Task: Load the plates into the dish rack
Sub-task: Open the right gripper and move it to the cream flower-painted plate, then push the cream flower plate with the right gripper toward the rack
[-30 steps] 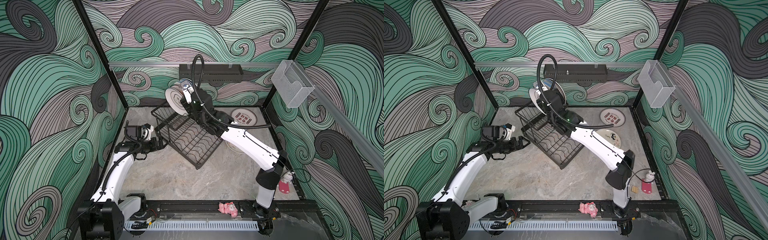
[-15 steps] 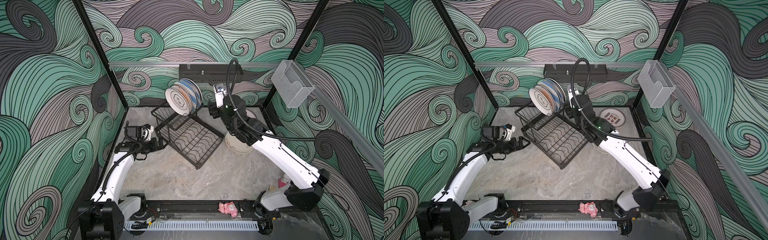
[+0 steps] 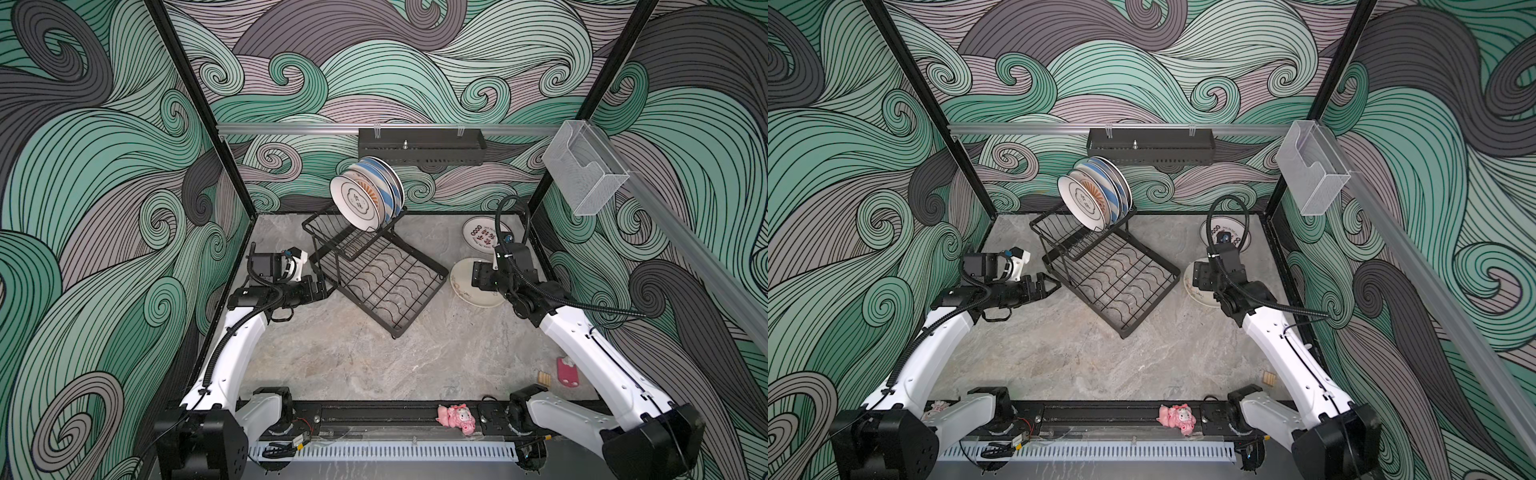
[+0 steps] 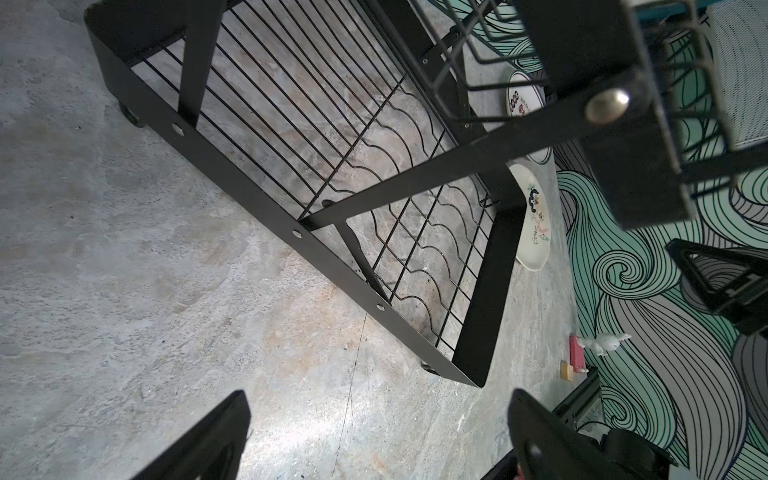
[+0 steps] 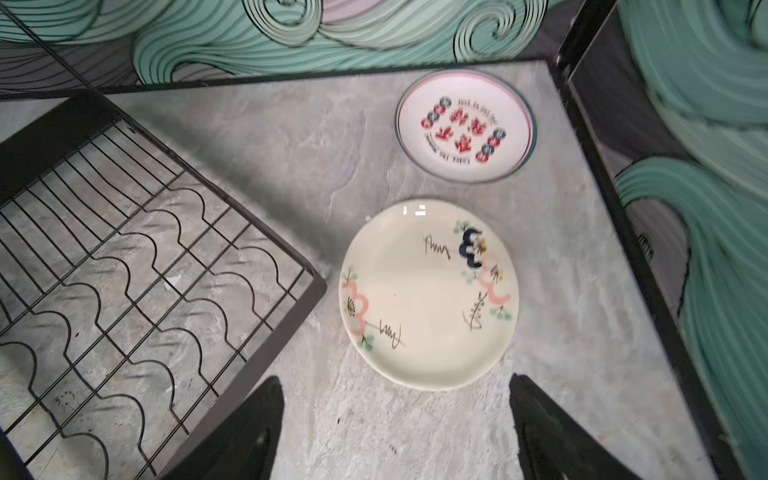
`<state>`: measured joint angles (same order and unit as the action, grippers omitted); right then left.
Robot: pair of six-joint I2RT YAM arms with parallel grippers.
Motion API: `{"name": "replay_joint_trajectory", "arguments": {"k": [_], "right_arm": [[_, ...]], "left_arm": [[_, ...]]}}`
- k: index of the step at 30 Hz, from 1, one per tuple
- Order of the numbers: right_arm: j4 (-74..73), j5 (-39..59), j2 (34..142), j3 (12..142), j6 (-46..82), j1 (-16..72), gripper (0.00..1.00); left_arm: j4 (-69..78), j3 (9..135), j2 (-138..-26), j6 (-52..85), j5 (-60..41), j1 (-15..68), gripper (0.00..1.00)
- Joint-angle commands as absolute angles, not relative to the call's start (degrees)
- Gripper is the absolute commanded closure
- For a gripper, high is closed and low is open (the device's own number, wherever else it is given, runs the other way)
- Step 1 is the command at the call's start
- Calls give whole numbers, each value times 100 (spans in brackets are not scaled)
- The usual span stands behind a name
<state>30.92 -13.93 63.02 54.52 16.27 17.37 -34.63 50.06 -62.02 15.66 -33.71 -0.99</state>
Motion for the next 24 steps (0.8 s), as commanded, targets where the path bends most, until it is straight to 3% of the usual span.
{"name": "replay_joint_trajectory", "arguments": {"k": [1, 6, 24], "right_arm": [[2738, -393, 6380, 5172, 2099, 1354, 12], [2271, -79, 6785, 5002, 2182, 953, 8], [1585, 1058, 8764, 5574, 2373, 475, 6]], "left_arm": [[-3327, 4935, -6082, 1580, -3518, -123, 1], [-3329, 4913, -6044, 1566, -3492, -116, 1], [-3375, 4922, -6013, 1550, -3410, -123, 1]]}}
